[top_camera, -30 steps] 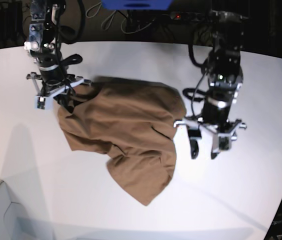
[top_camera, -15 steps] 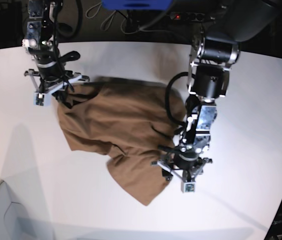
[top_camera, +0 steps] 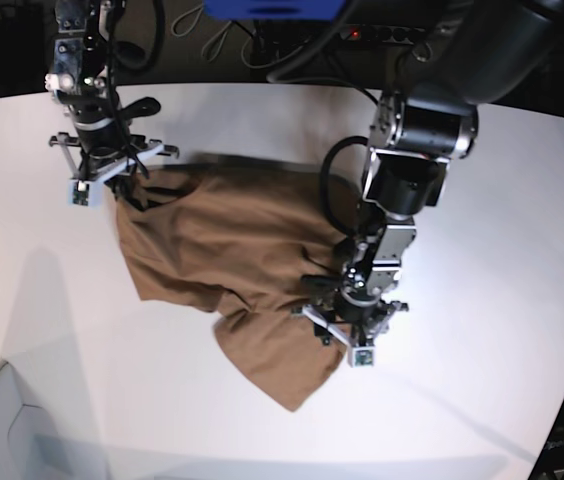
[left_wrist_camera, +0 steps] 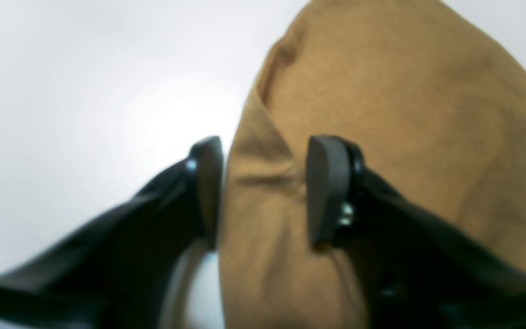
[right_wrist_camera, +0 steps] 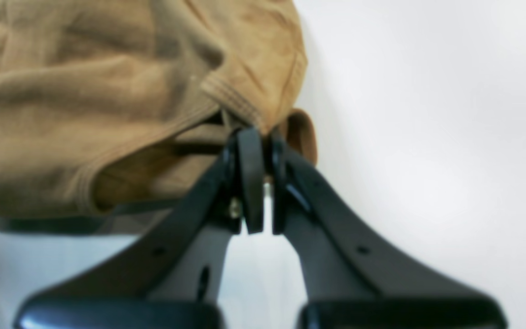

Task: Layout the t-shirt on the table in an organized manner, then fold the t-shirt properly
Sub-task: 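Lower the left gripper and grasp the shirt's opposite edge, then lift the shirt with both grippers and shake it out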

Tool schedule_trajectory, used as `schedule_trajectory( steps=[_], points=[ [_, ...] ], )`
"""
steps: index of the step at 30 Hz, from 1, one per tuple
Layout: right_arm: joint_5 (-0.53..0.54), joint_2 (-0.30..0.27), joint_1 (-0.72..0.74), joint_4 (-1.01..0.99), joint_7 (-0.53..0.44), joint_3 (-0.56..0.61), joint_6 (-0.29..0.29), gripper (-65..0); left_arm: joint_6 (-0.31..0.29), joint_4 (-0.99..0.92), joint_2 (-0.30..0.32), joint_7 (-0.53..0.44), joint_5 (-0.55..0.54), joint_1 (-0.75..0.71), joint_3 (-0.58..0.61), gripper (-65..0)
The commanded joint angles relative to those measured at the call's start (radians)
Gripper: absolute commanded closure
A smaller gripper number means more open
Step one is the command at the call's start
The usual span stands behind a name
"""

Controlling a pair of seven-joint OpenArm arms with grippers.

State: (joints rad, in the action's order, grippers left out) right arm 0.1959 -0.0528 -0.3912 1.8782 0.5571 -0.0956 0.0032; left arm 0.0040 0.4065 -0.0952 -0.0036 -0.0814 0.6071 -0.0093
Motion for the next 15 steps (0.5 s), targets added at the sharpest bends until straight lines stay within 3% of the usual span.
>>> schedule_trajectory(
  steps=[1, 3, 6, 9, 15],
  points=[
    [0.003, -0.005, 0.002, 0.018, -0.022, -0.002, 0.002, 0.0, -0.005, 0.015, -0.007, -0.020, 0.001, 0.029, 0.002, -17.9],
    [0.003, -0.005, 0.002, 0.018, -0.022, -0.002, 0.002, 0.0, 0.000, 0.016, -0.002, -0.020, -0.004, 0.003, -0.002, 0.0],
    [0.003, -0.006, 0.010, 0.018, -0.022, -0.002, 0.002, 0.0, 0.000, 0.024, 0.027, -0.020, -0.005, -0.009, -0.005, -3.3],
    [0.004, -0.034, 0.011, 0.018, -0.032, -0.003, 0.002, 0.0, 0.000, 0.153, 0.038, -0.005, -0.013, -0.063, -0.030, 0.0],
    [0.006, -0.071, 0.080, 0.019, -0.030, -0.029, 0.002, 0.0, 0.000, 0.737, 0.070, 0.256, -0.151, -0.232, -0.176, -0.3]
  ],
)
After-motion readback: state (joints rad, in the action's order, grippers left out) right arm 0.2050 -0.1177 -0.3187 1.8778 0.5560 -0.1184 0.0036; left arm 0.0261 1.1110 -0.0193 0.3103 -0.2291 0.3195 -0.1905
